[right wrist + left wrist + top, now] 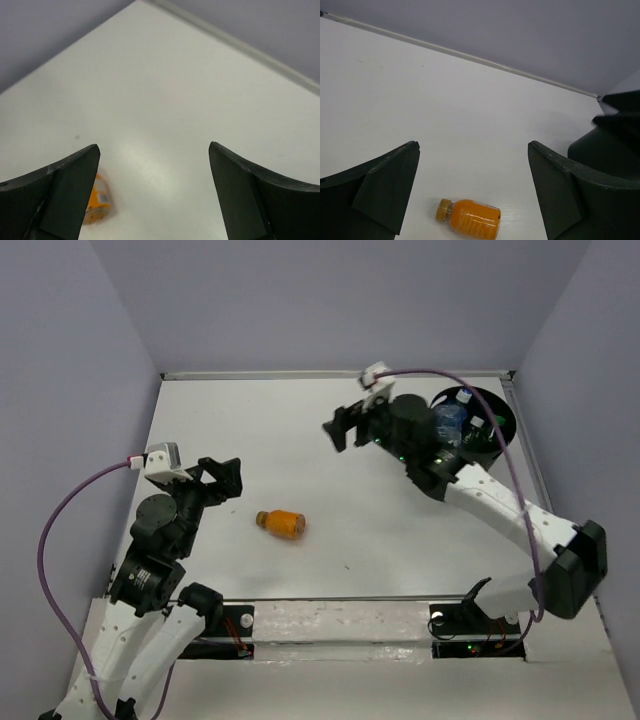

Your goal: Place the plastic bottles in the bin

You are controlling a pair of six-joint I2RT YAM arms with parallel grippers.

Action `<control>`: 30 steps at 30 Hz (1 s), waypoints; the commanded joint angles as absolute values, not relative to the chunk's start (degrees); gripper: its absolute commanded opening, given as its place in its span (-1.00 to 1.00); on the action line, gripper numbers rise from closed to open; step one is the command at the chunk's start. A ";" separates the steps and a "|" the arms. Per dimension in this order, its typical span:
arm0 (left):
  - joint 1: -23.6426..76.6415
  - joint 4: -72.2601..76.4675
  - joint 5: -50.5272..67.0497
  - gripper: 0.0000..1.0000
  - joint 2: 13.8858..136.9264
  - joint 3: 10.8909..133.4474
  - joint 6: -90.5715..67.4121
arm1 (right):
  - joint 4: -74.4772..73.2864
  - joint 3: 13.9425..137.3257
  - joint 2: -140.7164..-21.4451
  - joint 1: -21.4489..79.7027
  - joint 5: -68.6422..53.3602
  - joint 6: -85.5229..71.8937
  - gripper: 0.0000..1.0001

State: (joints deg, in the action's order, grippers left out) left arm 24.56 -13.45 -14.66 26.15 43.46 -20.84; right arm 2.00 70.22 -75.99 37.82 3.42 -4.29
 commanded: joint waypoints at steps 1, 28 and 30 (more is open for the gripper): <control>22.15 -11.16 -18.80 0.98 24.43 42.98 -20.65 | -10.89 75.15 -88.40 49.90 -13.45 6.59 0.92; 18.90 -9.49 -17.84 0.98 20.04 41.92 -21.53 | -14.25 90.62 -110.43 59.59 4.81 7.65 -0.04; 18.98 -9.58 -17.84 0.98 20.04 41.92 -21.45 | -12.58 89.65 -106.30 59.59 10.61 6.51 -0.10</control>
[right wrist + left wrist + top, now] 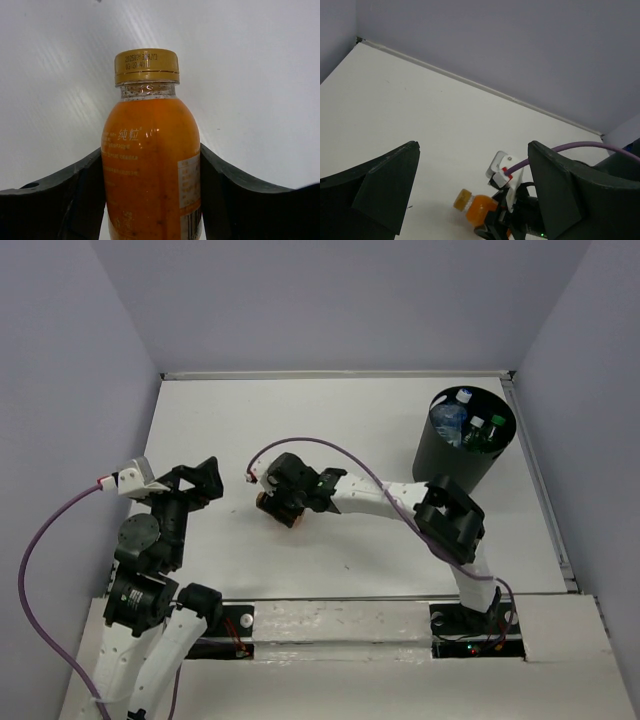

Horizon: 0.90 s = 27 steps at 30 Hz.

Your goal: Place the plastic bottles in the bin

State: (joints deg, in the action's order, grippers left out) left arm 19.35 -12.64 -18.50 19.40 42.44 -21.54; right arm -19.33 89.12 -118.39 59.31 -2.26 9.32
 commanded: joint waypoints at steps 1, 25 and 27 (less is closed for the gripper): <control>18.98 -9.58 -17.84 0.98 19.78 41.92 -21.45 | -10.13 87.56 -103.82 57.50 16.03 6.33 -0.12; 20.66 -9.84 -17.31 0.98 17.49 42.01 -21.53 | 10.46 54.86 -62.84 12.22 40.43 -11.60 -0.12; 20.65 -9.76 -17.05 0.98 17.58 41.92 -21.62 | 10.55 53.62 -62.40 12.22 40.17 -12.39 -0.07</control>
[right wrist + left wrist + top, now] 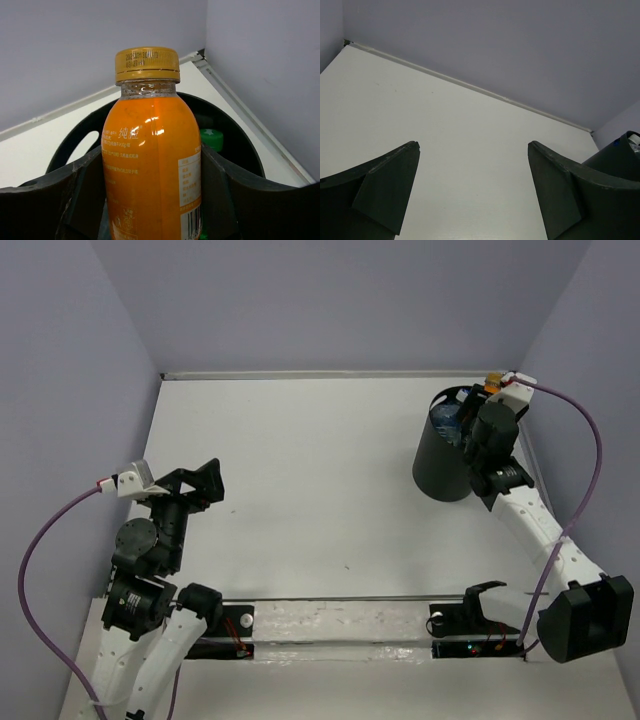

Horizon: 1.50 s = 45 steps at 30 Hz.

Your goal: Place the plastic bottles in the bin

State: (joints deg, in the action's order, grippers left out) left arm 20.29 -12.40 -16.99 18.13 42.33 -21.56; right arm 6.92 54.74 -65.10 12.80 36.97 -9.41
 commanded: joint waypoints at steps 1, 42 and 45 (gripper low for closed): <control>20.74 -9.67 -16.96 0.98 17.67 41.92 -21.53 | 10.55 53.09 -62.14 12.22 40.43 -12.48 -0.03; 20.66 -3.44 2.28 0.98 21.62 46.58 -23.20 | 33.94 45.71 -45.53 12.22 -59.50 -44.66 0.99; 20.66 -2.03 1.76 0.98 20.04 44.22 -24.08 | 32.17 44.57 -44.48 12.22 -58.01 -43.16 0.99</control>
State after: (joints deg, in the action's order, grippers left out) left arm 20.56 -7.46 -1.45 21.67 44.71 -22.72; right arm 31.92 45.60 -46.02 12.40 -56.05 -44.14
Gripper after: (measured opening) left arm 0.990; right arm 0.995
